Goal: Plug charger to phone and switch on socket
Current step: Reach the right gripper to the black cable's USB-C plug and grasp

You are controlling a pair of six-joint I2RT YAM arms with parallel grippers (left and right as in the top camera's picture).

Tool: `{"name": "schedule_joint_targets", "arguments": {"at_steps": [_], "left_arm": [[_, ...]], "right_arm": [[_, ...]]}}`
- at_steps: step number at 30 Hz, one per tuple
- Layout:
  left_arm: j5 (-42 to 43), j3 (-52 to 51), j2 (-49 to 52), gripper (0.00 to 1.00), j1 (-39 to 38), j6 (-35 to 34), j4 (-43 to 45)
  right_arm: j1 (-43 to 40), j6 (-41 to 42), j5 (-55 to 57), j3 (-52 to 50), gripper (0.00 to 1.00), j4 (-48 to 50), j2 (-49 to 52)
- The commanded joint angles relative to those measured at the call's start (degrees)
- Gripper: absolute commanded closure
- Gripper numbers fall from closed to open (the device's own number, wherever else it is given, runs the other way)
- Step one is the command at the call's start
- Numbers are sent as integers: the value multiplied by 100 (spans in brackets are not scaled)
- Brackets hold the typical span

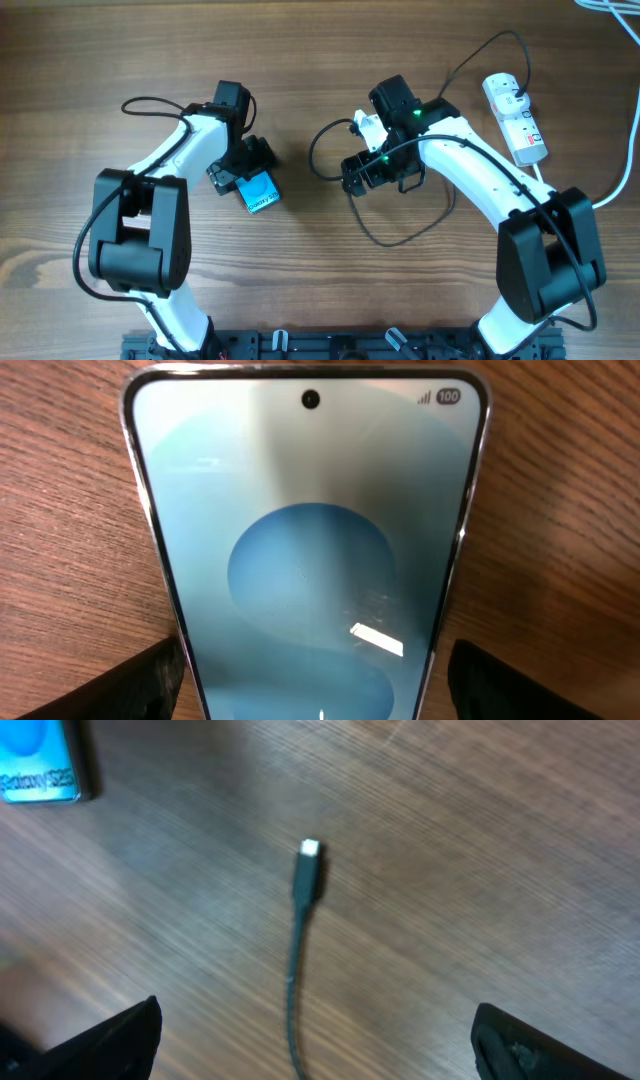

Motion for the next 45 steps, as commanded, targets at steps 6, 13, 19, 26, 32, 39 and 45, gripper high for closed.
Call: {"name": "schedule_joint_targets", "arguments": {"at_steps": [6,13,19,26,32,39,45], "left_arm": [[-376,-308,315,15,-44,-302,22],[-409,-511,315,21,-245,-299,155],[793,-468,313,25,103,201,-57],[1497,-470,313,24,479,389,-44],[1499,-470,313,19,461,323,44],[1497,-470,313,17,461,326,83],[1497,-470,313,16,461,326,85]], "right_arm": [[15,44,455,-192,0,249,90],[28,39,455,-901,0,636,90],[280,109,197,-909,12,920,90],[629,339,542,-938,39,1329,94],[839,793,1425,-1864,50,2422,96],[542,1392,4120,-2013,48,2166,76],[223,1248,2186,-1869,0,2122,76]]}}
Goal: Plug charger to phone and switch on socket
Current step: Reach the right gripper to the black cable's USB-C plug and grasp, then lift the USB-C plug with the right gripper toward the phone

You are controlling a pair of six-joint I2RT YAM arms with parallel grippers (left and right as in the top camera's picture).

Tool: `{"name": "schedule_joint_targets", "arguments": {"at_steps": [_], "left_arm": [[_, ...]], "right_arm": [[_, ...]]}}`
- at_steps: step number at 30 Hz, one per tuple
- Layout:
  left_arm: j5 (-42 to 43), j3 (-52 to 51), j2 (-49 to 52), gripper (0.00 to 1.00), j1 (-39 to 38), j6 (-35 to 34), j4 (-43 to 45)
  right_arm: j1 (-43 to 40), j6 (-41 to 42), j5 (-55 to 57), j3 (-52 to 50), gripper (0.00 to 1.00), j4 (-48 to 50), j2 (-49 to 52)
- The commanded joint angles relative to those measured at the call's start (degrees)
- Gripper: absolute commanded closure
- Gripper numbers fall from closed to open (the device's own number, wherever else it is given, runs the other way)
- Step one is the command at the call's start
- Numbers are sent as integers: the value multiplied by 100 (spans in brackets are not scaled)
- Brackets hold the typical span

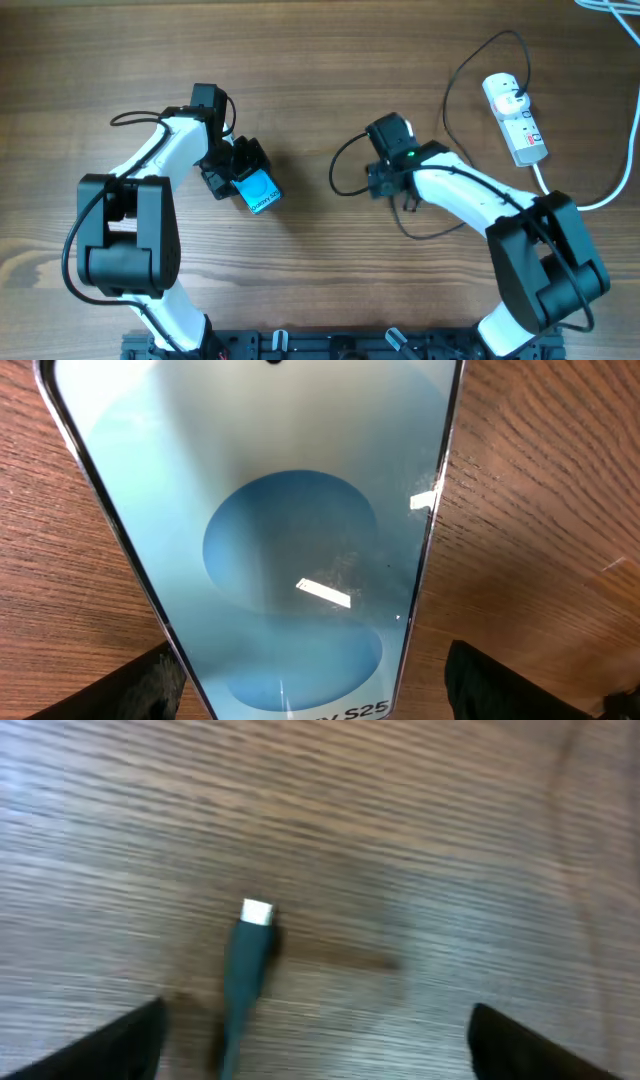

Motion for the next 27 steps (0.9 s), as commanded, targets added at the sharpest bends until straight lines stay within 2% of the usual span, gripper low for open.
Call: {"name": "schedule_joint_targets", "arguments": {"at_steps": [1,3,4,5,6,10,17,23,27], "left_arm": [[238,-299,393,16,-66,31,122],[238,-299,393,16,-66,31,125],[238,-299,393,16,-66,31,127],[238,-299,393,16,-66,31,127],[238,-299,393,16,-66,31,122],[236,-299,393,15,-66,33,146],[87,-299,393,16,-66,33,188],[90,-299,393,16,-66,33,186],[90,-299,393,16,-66,33,186]], "right_arm": [[-98,-70,-905,-35,0,-131,269],[-203,-26,-907,260,19,-492,269],[-240,103,-859,369,35,-647,269],[-286,223,-839,396,44,-702,269],[-444,651,-848,380,54,-739,275],[-616,780,-1340,372,60,-450,275],[-621,782,-1147,188,63,-2,286],[-658,951,-1163,186,68,-7,437],[-697,970,-1340,186,80,96,688]]}}
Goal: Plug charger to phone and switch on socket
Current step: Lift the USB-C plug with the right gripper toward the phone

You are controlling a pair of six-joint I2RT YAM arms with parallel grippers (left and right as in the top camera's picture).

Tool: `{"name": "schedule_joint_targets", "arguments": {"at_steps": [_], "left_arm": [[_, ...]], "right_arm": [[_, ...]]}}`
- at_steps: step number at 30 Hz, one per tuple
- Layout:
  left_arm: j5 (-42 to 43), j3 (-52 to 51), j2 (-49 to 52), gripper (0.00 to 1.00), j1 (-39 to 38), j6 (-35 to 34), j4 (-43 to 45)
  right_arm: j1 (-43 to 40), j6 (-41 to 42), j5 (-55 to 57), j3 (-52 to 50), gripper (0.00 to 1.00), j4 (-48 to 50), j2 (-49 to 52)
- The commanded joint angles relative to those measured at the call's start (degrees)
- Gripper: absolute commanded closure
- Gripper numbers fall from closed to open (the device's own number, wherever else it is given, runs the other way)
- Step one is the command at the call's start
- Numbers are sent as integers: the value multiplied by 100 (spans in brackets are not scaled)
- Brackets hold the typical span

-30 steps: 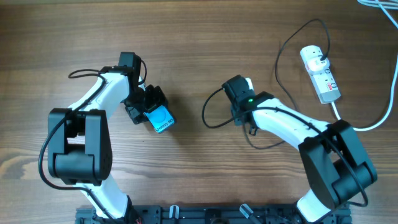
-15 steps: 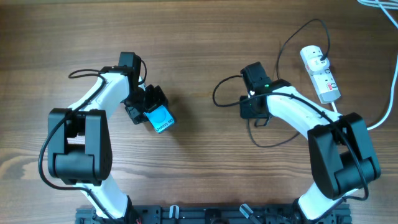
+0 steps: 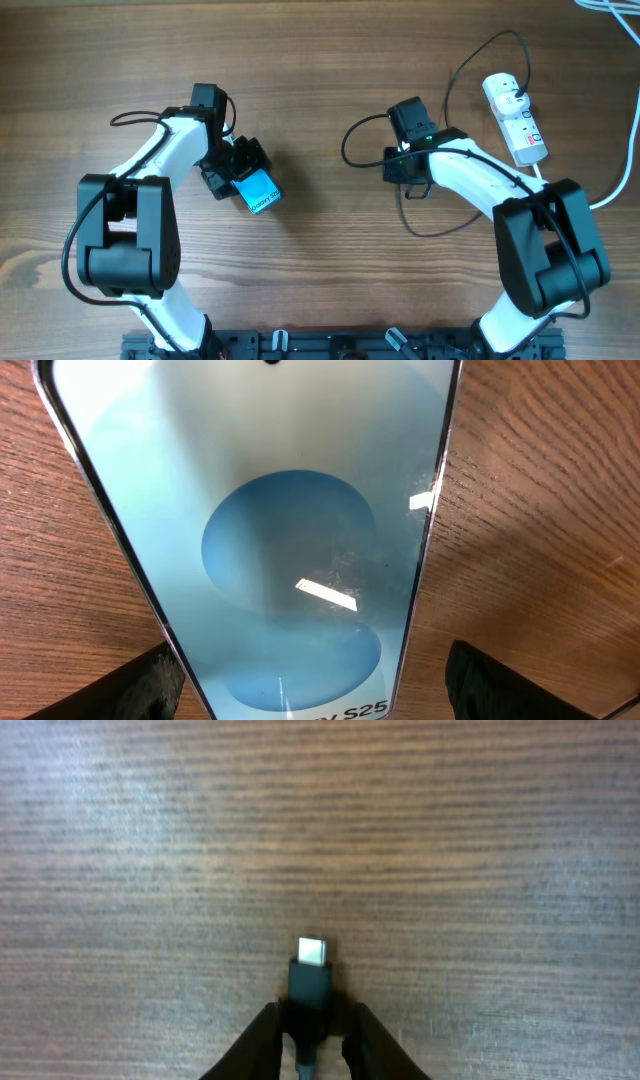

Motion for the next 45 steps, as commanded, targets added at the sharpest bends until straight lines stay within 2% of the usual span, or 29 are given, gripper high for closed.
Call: {"name": "schedule_joint_targets", "arguments": {"at_steps": [1,2,3,4,15,18,25,26,28,30,34,36,38,45], "left_arm": [[90,-295,398,16,-66,33,168],[90,-295,398,16,-66,33,168],[90,-295,398,16,-66,33,168],[90,-295,398,16,-66,33,168],[87,-295,398,16,-66,33,173],[87,-295,398,16,-66,33,173],[87,-295,398,16,-66,33,175],[87,-295,398,16,-66,33,177],[87,-295,398,16,-66,33,190],[87,-295,398,16,-66,33,190],[90,-295,398,16,-66,35,184],[90,-295,398,16,-66,33,190],[90,-295,398,16,-66,33,188],[87,-295,398,12,-66,33,234]], "right_arm": [[-28,55,-136,-85,82,22,409],[-28,4,-136,-85,83,22,409],[-9,-120,-136,-85,91,15,409],[4,-127,-136,-85,96,11,409],[-39,-601,-306,-70,96,-39,243],[-39,-1172,-417,4,96,-57,50],[-33,-1488,-586,46,96,-439,-251],[-33,-1469,-586,22,95,-472,-245],[-33,-1462,-584,-72,64,-466,-240],[-33,-1460,-584,-122,60,-463,-240],[-39,-1438,-581,-273,60,-396,-208],[-39,-1405,-584,-358,73,-251,-192],[-39,-1279,-623,-385,96,-238,-192],[-39,-1353,-802,-70,96,-450,-199]]}}
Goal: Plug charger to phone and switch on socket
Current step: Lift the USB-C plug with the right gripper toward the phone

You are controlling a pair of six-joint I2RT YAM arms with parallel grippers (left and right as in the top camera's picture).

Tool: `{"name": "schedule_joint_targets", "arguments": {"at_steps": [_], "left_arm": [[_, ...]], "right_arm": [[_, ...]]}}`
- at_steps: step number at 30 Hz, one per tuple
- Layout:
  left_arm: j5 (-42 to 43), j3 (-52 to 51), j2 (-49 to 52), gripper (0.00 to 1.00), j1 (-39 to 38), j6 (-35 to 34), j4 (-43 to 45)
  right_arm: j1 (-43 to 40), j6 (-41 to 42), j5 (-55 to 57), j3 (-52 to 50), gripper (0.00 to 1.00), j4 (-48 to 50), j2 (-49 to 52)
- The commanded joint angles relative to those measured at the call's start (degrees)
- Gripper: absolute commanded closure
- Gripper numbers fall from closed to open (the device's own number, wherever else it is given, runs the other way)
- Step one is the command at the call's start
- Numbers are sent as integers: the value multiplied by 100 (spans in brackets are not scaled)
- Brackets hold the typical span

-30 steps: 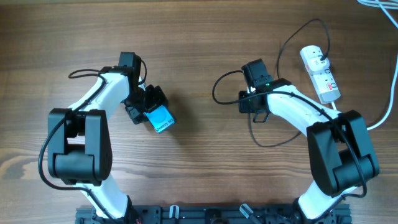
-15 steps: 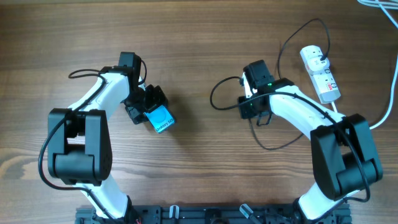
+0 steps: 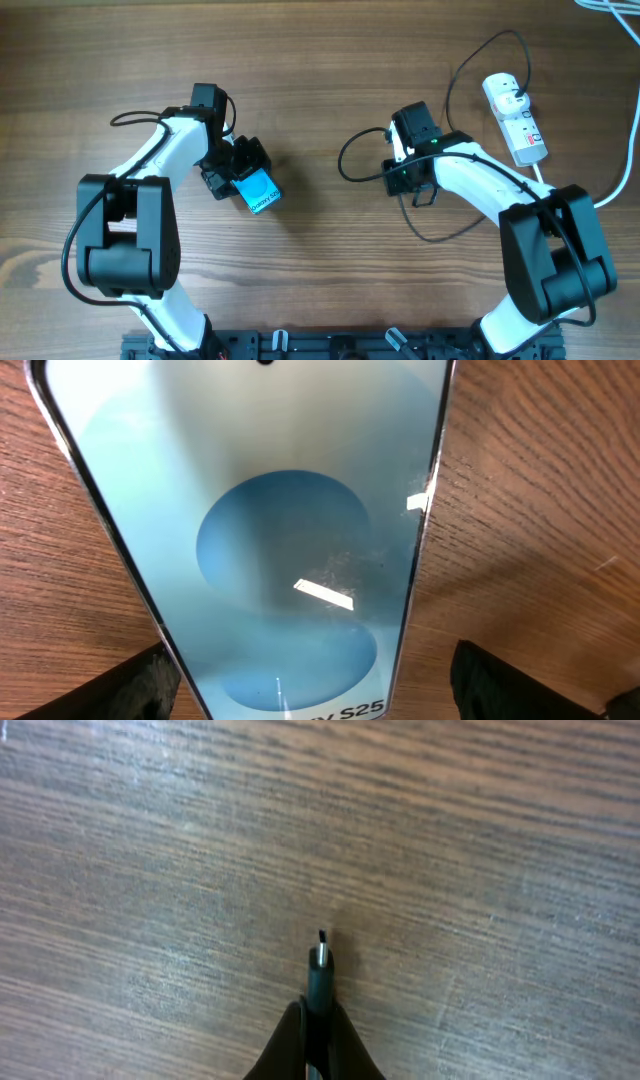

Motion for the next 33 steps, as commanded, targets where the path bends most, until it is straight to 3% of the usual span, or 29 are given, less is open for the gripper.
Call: {"name": "schedule_joint_targets", "arguments": {"at_steps": [1,5,11,14,16,18,21,24,28,33], "left_arm": [[63,-293,402,13,-66,50,214],[22,-293,402,14,-66,9,210],[-1635,-293,404,14,-800,-1217,44],[-1910,-313,404,22,-909,-1327,35],[-2155,-374,404,21,-885,-1327,39],[-2170,-428,404,20,-885,-1325,109],[-2098,-428,404,36,-885,-1325,240],[-1967,-400,400,37,-885,-1270,133],[-1388,-9,348,40,-874,-540,-297],[-955,299,328,39,-874,-61,-442]], "right_arm": [[9,-11,-184,140,96,-92,0],[9,-262,-409,160,96,-107,-258],[9,-275,-791,160,96,-160,-540],[9,-280,-1217,160,96,-240,-540],[9,-321,-1644,160,96,-236,-540],[9,-422,-2009,157,96,-240,-540],[9,-426,-2411,157,96,-219,-540],[9,-800,-3359,153,96,-315,-540],[125,-1023,-4577,153,95,-234,-540],[1049,-678,-4590,153,96,79,-538]]}}
